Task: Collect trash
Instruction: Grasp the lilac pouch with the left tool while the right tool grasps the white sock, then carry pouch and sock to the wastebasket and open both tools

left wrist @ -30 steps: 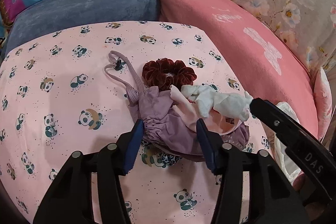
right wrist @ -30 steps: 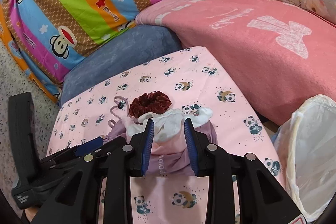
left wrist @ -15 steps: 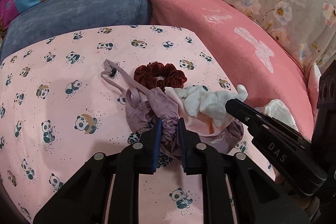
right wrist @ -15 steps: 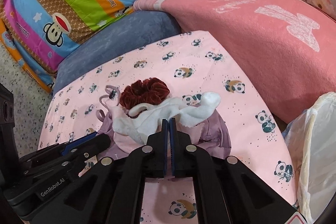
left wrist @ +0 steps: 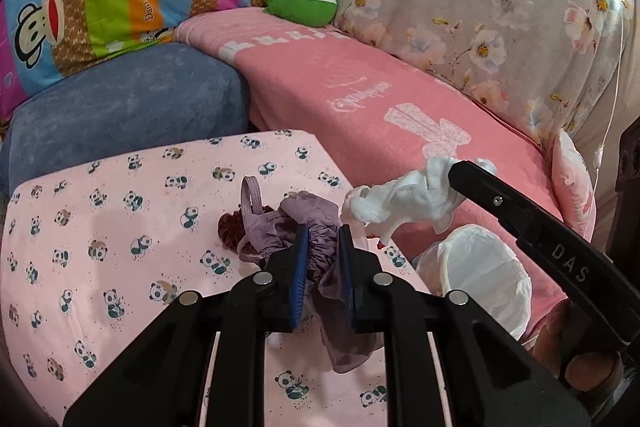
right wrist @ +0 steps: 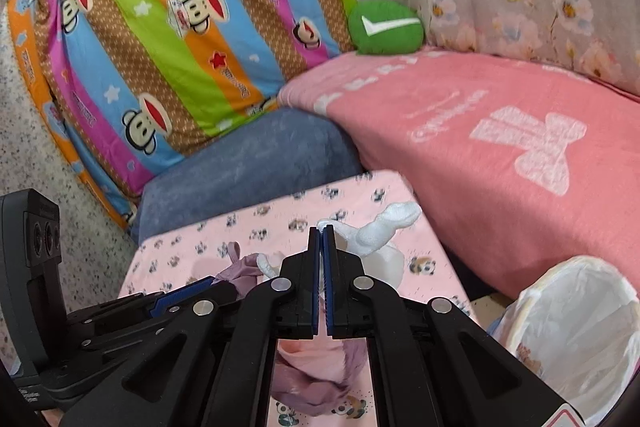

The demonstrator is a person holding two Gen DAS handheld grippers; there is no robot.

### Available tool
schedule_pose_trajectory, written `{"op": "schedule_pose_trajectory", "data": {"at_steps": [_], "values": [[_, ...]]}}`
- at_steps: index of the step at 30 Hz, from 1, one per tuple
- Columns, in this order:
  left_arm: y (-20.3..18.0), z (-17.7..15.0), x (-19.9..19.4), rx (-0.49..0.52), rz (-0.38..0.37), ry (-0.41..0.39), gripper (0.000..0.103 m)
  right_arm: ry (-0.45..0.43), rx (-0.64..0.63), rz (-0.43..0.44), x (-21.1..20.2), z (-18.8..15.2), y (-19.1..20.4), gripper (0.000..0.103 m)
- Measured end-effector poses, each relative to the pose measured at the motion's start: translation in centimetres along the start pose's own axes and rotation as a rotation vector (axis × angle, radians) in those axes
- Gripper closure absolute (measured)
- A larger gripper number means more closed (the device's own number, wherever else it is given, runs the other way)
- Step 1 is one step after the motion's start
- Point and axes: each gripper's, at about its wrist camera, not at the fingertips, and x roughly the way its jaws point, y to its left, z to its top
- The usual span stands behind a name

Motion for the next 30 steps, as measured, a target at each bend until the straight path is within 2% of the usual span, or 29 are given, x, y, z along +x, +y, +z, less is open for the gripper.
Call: {"op": "schedule_pose_trajectory", "data": {"at_steps": [7, 14, 20, 30], "values": [[-3.2, 1.5, -1.2, 0.062, -0.016, -0.046, 0.088, -0.094, 0.017, -0.03, -5.3, 2.2, -1.6, 0.099], [-4.3, 1.6, -2.4, 0.075, -0.028, -0.075, 0.088, -0.123, 0.036, -0.046, -8.7, 2.4, -3.5, 0.099], [-4.4, 1.2, -3.2, 0.08, -0.009, -0.087, 0.088, -0.116, 0.029, -0.044, -9.3, 1.6, -4.2, 0.099], [-2.2, 1.6, -5.2, 0.041, 0.058, -0.127, 0.088, -0.131, 0.046, -0.035, -9.6, 1.0, -4.0, 0.099]]}}
